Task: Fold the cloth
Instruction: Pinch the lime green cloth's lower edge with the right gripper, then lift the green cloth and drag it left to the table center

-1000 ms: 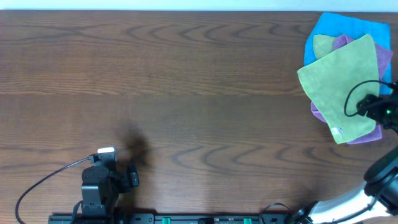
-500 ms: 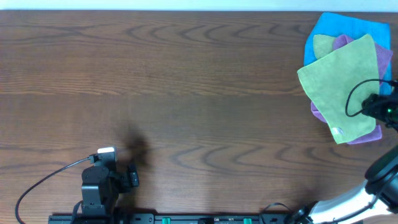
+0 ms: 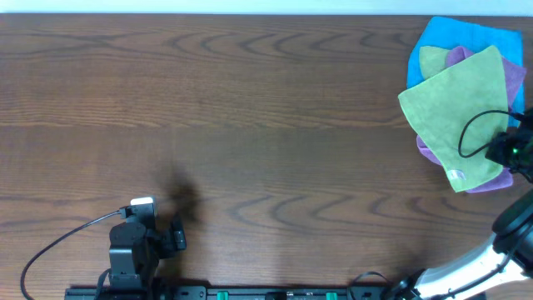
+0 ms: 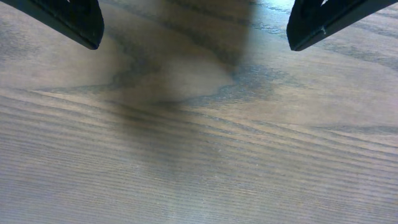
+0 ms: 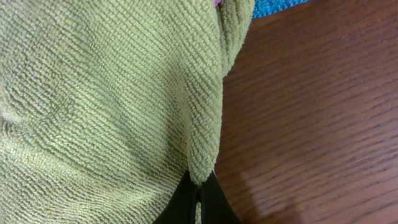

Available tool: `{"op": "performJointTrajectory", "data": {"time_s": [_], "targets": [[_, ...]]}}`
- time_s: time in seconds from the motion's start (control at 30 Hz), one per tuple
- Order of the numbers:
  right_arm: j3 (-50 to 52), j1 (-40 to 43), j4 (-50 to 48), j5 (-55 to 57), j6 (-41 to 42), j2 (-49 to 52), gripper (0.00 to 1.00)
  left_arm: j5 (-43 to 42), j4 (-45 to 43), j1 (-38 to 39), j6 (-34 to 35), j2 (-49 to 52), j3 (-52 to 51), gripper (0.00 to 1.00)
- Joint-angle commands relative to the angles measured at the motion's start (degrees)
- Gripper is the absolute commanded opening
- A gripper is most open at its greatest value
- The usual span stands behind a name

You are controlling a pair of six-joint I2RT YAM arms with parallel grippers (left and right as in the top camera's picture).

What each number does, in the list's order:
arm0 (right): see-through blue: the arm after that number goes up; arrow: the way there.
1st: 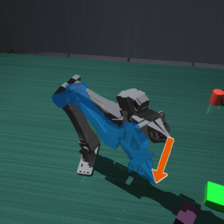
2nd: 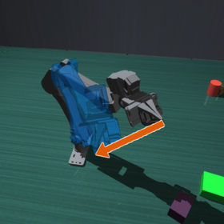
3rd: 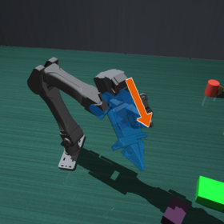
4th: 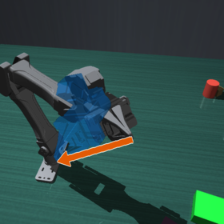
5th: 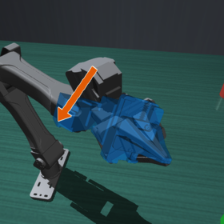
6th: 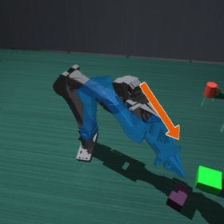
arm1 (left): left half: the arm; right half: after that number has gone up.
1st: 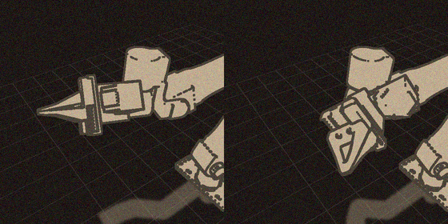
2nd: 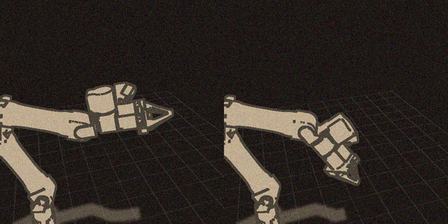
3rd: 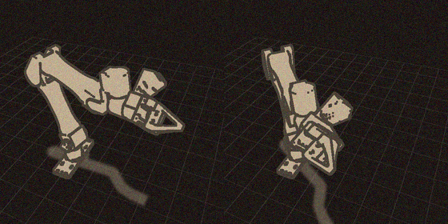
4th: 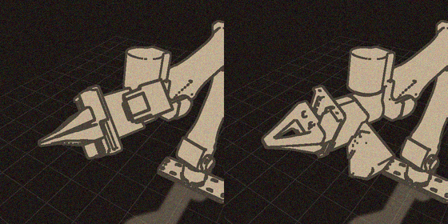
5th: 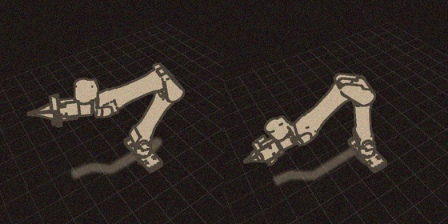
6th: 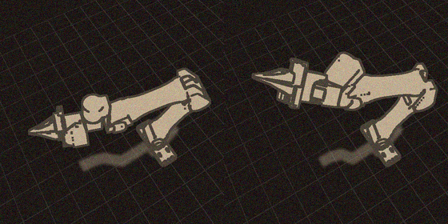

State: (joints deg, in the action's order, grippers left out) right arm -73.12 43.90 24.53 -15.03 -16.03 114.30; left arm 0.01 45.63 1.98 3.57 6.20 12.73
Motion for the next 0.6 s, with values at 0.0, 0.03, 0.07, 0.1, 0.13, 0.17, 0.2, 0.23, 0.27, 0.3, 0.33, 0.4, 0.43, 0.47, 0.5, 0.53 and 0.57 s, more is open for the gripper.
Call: {"op": "performJointTrajectory", "data": {"time_s": [0.0,0.03,0.07,0.1,0.13,0.17,0.2,0.23,0.27,0.3,0.33,0.4,0.43,0.47,0.5,0.53,0.57], "targets": [[-1.4,-0.5,0.2,-0.9,3.7,-1.8,0.01,0.4,2.1,-0.1,-0.4,-0.5,-2.1,0.95],[-1.6,-0.5,0.4,-1.1,3.8,-2.6,0.01,0.4,2.1,-0.1,-0.4,-0.5,-2.1,0.95],[-2.0,-0.5,0.8,-1.1,3.8,-3.8,0.01,0.4,2.1,-0.1,-0.4,-0.5,-2.1,0.95],[-2.4,-0.5,1.4,-1.1,3.8,-5.2,0.01,0.4,2.1,-0.1,-0.4,-0.5,-2.1,0.95],[-2.8,-0.5,2.1,-1.1,3.8,-6.8,0.01,0.4,2.1,-0.1,-0.4,-0.5,-2.1,0.95],[-3.1,-0.5,2.9,-1.1,3.9,-8.7,0.01,0.4,2.1,-0.1,-0.4,-0.5,-2.1,0.95],[-3.3,-0.5,3.7,-1.7,4.3,-10.8,0.01,0.4,2.1,-0.1,-0.4,-0.5,-2.1,0.95],[-3.4,-0.6,4.2,-2.4,4.9,-12.6,0.01,0.4,2.1,-0.1,-0.4,-0.5,-2.1,0.95],[-3.5,-0.6,4.5,-3.5,5.6,-14.6,0.01,0.4,2.1,-0.1,-0.4,-0.5,-2.1,0.95],[-3.5,-0.8,4.9,-5.1,6.5,-17.0,0.01,0.4,2.1,-0.1,-0.4,-0.5,-2.1,0.95],[-3.5,-1.0,5.0,-6.8,7.5,-19.2,0.01,0.4,2.1,-0.1,-0.4,-0.5,-2.1,0.95],[-3.5,-2.0,5.1,-11.3,10.8,-24.8,0.01,0.4,2.1,-0.1,-0.4,-0.5,-2.1,0.95],[-3.5,-2.6,5.0,-14.0,12.3,-27.1,0.01,0.4,2.1,-0.1,-0.4,-0.5,-2.1,0.95],[-3.5,-3.4,4.9,-17.0,13.4,-29.3,0.01,0.4,2.1,-0.1,-0.4,-0.5,-2.1,0.95],[-3.5,-4.4,4.8,-19.4,15.0,-31.3,0.01,0.4,2.1,-0.1,-0.4,-0.5,-2.1,0.95],[-3.5,-5.5,4.7,-21.3,16.7,-32.9,0.01,0.4,2.1,-0.1,-0.4,-0.5,-2.1,0.95],[-3.5,-7.3,4.7,-23.3,18.7,-34.8,0.01,0.4,2.1,-0.1,-0.4,-0.5,-2.1,0.95]]}}
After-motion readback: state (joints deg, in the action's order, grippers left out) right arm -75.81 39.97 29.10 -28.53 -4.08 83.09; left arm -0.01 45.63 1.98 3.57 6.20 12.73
